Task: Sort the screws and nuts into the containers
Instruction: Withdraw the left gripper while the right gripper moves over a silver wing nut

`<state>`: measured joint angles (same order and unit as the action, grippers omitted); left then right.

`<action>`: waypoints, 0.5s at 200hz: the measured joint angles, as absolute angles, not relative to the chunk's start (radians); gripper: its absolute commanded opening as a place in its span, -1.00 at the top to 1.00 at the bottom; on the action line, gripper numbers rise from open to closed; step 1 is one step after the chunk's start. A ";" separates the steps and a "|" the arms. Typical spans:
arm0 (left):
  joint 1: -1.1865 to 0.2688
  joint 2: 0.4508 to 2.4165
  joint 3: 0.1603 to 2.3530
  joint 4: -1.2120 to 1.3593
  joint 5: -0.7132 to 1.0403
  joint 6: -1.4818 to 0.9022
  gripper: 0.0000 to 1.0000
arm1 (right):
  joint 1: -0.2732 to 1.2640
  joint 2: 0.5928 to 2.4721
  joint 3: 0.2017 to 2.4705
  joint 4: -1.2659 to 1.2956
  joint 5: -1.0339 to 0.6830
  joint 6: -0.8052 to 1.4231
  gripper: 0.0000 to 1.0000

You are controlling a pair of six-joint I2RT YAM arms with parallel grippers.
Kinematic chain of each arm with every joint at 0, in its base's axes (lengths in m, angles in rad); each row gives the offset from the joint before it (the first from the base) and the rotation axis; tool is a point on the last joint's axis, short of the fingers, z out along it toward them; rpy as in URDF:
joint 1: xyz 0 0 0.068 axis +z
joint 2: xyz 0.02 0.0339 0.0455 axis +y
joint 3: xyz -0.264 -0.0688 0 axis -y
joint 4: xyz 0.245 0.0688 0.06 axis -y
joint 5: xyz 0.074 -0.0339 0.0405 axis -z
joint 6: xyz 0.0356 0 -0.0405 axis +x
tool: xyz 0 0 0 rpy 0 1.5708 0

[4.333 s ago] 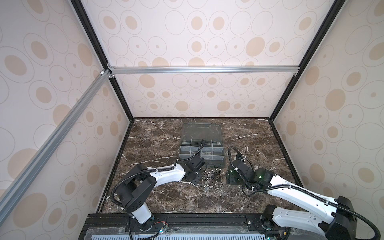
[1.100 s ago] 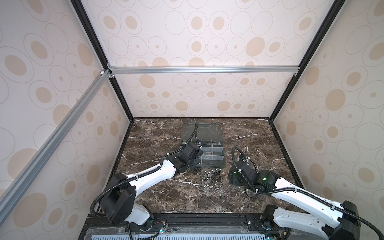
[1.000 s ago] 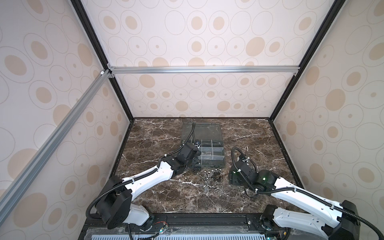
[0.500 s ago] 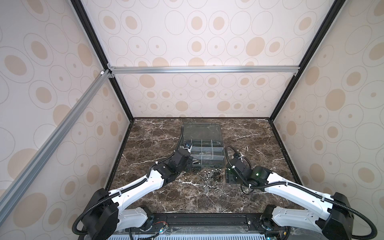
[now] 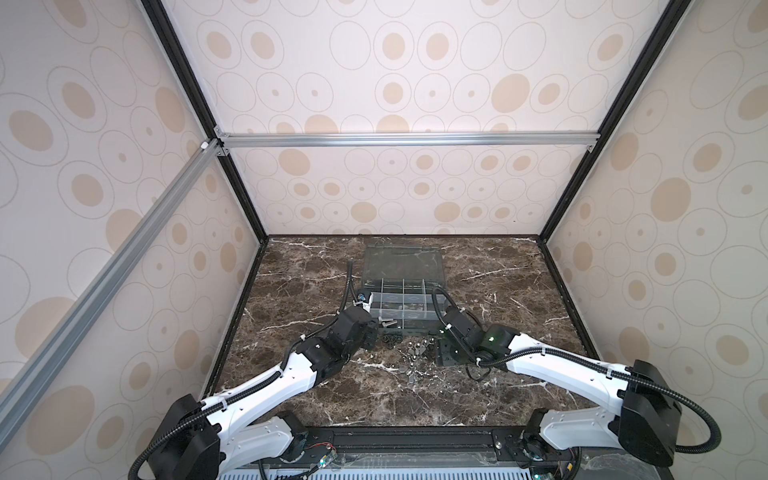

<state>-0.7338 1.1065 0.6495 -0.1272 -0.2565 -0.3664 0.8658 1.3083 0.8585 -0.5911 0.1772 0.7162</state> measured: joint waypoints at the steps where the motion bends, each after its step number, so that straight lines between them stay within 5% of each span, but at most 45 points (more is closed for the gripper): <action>1: -0.734 1.106 0.649 -0.127 -0.257 -0.366 0.05 | 0.866 1.309 0.859 -0.590 0.177 0.716 -0.44; 100: -0.730 1.087 0.630 -0.114 -0.260 -0.406 0.04 | 0.963 1.413 0.871 -0.537 0.133 0.736 -0.19</action>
